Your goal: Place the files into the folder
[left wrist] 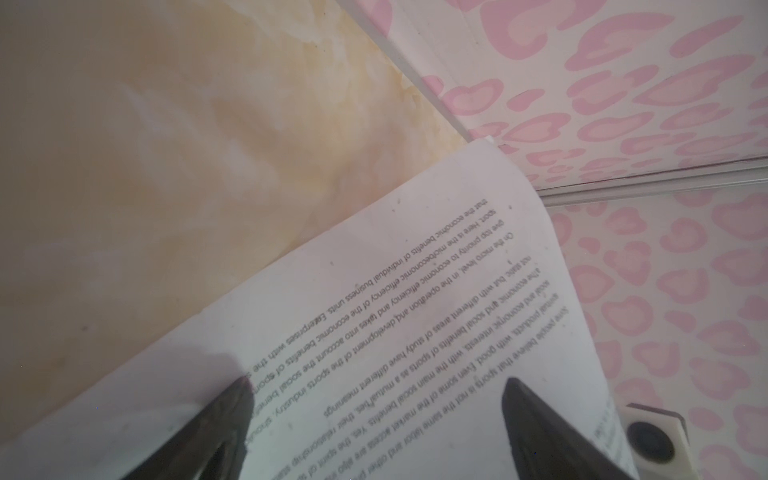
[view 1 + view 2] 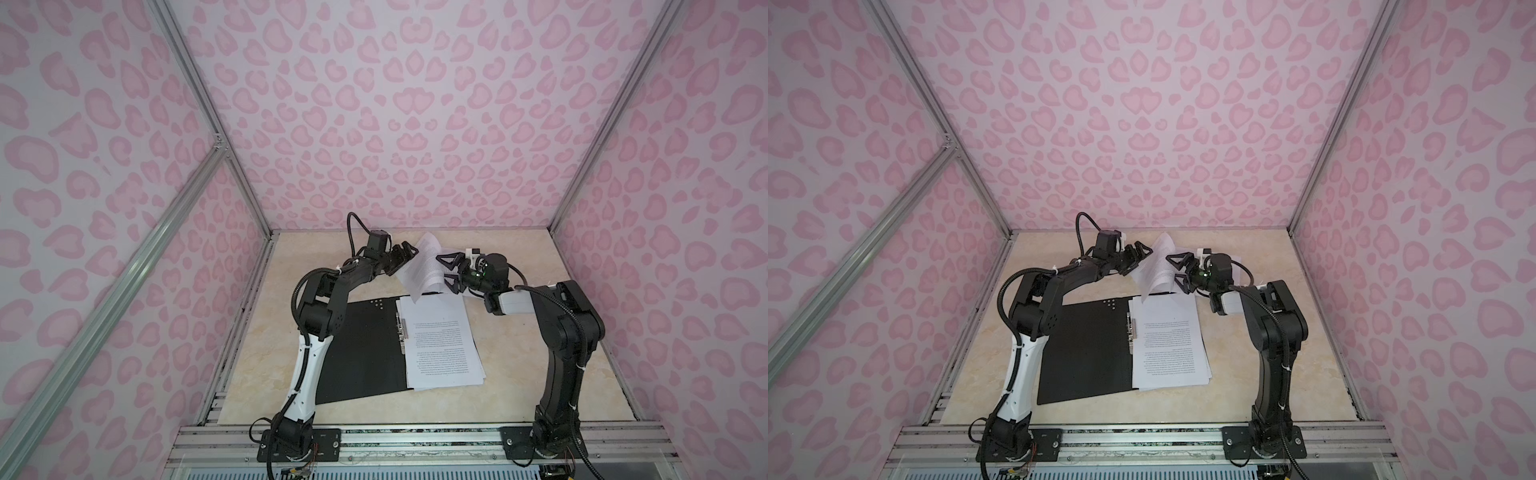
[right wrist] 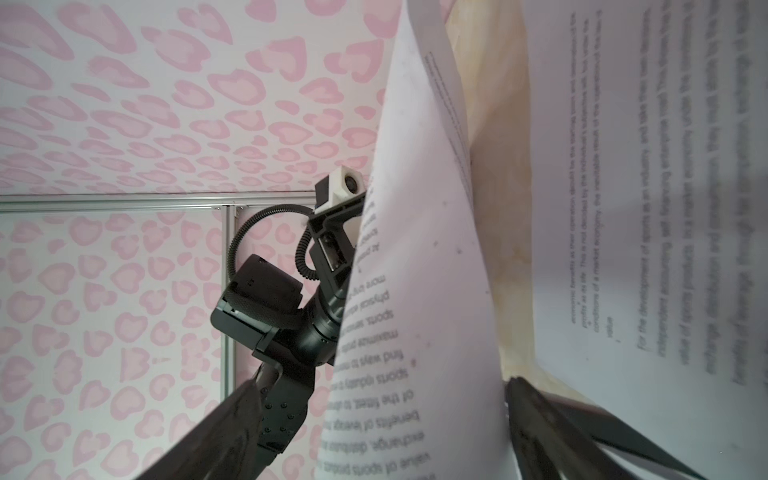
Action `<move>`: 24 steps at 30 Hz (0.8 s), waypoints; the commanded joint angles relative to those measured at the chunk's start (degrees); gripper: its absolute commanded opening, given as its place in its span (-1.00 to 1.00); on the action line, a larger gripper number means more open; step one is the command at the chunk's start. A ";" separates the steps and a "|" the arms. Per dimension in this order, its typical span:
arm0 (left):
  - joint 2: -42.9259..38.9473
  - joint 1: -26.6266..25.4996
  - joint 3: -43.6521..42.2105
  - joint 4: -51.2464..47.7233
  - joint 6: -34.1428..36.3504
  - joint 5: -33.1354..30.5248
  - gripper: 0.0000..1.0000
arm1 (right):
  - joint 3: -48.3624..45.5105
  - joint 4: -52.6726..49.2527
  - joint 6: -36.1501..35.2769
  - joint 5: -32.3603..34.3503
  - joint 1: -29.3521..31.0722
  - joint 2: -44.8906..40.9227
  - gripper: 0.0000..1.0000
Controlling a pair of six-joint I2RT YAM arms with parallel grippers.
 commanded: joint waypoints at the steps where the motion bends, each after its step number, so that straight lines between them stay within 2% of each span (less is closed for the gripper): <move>1: 0.03 0.15 -0.46 -10.70 1.89 -1.31 0.90 | 1.26 -17.55 -14.65 2.44 1.46 -3.60 0.86; 7: -1.34 0.19 -1.43 -12.45 6.82 0.70 0.90 | 11.71 -46.22 -41.39 4.57 2.39 -6.93 0.88; 9: -1.71 0.27 -1.62 -12.90 7.94 0.94 0.91 | 14.31 -50.60 -45.69 5.03 1.96 -6.04 0.90; 15: -1.65 0.27 -1.67 -13.65 10.00 2.50 0.90 | 19.92 -49.33 -46.33 -3.63 -0.86 1.67 0.80; 24: -1.65 0.22 -2.24 -13.48 10.31 3.25 0.91 | 26.51 -52.52 -46.96 -2.76 -1.09 7.20 0.52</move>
